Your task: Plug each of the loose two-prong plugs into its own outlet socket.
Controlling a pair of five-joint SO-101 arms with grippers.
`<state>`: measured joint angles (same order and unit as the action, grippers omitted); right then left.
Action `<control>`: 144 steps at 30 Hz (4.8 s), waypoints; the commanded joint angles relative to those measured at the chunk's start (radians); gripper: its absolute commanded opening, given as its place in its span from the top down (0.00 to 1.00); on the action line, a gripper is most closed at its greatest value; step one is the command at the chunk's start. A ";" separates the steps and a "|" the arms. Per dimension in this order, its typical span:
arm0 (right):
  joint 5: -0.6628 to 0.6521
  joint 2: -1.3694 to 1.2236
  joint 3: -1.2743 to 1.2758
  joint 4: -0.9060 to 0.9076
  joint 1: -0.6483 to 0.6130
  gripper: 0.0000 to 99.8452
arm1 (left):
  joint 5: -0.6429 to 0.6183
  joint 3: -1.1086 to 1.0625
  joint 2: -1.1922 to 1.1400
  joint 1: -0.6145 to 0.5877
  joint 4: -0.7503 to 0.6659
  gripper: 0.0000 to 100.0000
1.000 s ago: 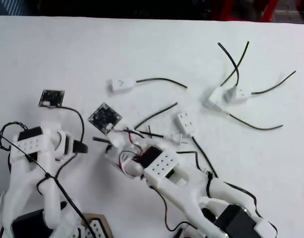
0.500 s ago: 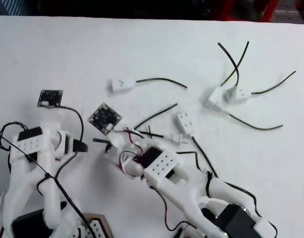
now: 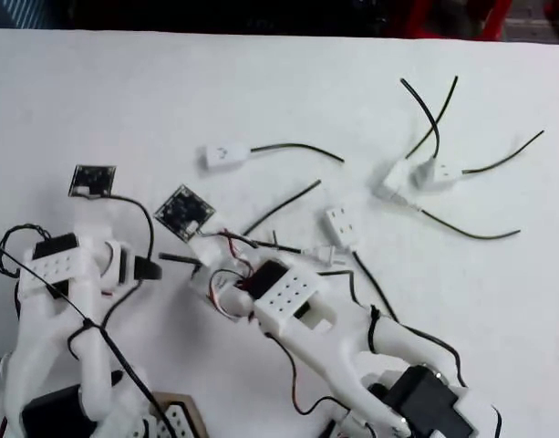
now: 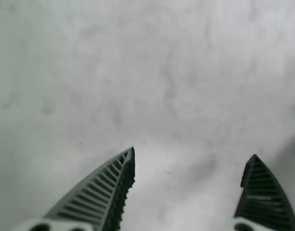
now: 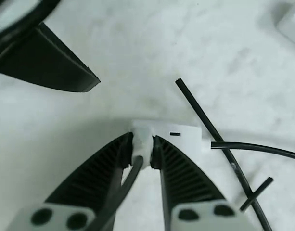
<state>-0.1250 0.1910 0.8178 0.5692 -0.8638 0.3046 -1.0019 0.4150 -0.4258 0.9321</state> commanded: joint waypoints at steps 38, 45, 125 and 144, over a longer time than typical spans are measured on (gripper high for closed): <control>0.063 -0.205 -0.327 0.369 0.039 0.98 | -0.012 0.002 0.036 -0.010 -0.017 0.65; 0.063 -0.266 -0.295 0.344 0.033 0.98 | -0.012 0.002 0.036 -0.010 -0.017 0.65; 0.097 0.455 0.499 -0.443 0.018 0.98 | -0.012 0.002 0.036 -0.036 -0.017 0.65; 0.037 0.280 0.457 -0.421 0.013 0.98 | -0.012 0.002 0.036 -0.036 -0.015 0.65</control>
<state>-0.0683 0.4918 1.2873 0.1427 -0.8424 0.2984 -1.0019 0.4150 -0.4519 0.9321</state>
